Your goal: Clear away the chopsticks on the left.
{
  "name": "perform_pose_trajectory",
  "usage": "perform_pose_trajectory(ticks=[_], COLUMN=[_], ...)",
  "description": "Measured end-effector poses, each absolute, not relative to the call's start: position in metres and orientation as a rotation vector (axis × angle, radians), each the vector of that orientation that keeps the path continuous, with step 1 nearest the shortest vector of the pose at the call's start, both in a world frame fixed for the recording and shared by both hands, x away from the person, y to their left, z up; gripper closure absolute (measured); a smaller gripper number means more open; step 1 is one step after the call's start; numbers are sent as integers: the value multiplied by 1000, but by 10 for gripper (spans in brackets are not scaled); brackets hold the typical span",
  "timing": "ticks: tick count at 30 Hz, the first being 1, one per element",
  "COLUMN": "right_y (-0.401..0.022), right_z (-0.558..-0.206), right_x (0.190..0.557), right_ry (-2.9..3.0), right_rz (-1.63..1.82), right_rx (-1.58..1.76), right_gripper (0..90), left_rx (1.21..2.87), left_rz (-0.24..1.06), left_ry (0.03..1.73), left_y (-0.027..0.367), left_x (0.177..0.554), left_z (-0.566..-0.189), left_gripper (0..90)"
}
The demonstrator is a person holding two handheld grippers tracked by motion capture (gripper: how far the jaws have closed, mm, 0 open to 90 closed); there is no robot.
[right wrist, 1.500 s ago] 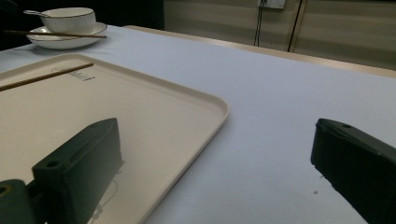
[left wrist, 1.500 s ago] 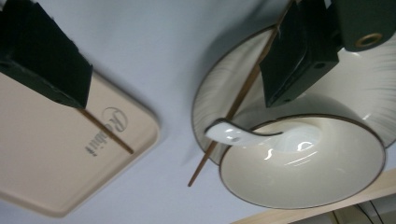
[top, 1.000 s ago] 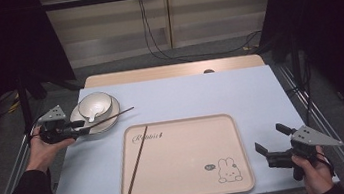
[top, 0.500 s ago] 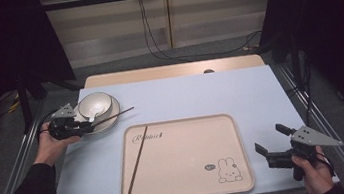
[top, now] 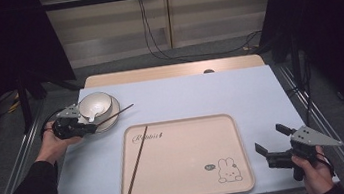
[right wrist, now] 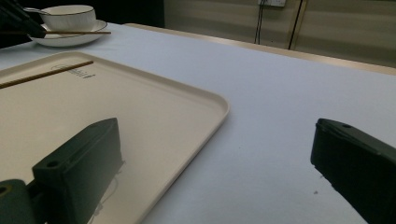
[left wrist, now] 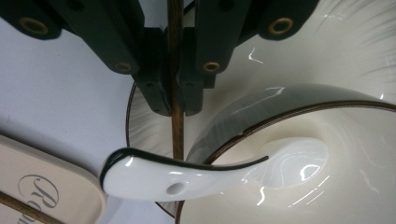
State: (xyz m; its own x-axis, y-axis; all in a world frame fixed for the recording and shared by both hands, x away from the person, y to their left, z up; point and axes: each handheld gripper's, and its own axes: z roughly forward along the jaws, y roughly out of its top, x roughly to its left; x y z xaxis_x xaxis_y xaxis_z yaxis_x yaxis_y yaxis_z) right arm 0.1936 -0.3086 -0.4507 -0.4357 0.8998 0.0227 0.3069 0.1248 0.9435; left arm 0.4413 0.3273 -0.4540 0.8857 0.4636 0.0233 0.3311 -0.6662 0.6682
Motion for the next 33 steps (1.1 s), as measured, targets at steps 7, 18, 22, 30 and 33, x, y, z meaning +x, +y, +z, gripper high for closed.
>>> perform_pose_trajectory(ticks=[7, 18, 22, 30, 33], right_y=[-309, -308, -308, -308, -308], right_z=[-451, -450, -450, -450, -450], right_x=[194, 193, 193, 193, 194], right_ry=[1825, 1827, 1828, 1826, 1826], right_rz=[1314, 1318, 1319, 1317, 1318], right_rx=[1167, 1163, 1165, 1165, 1166], right_gripper=[17, 17, 17, 17, 17], left_rx=[2330, 2289, 2255, 2202, 2183], left_rz=[234, 187, 170, 168, 156], left_ry=[588, 625, 641, 667, 684], left_y=[328, 329, 329, 327, 325], left_x=[440, 432, 426, 413, 408], left_z=[-452, -444, -442, -436, -435], left_gripper=[850, 852, 852, 851, 851])
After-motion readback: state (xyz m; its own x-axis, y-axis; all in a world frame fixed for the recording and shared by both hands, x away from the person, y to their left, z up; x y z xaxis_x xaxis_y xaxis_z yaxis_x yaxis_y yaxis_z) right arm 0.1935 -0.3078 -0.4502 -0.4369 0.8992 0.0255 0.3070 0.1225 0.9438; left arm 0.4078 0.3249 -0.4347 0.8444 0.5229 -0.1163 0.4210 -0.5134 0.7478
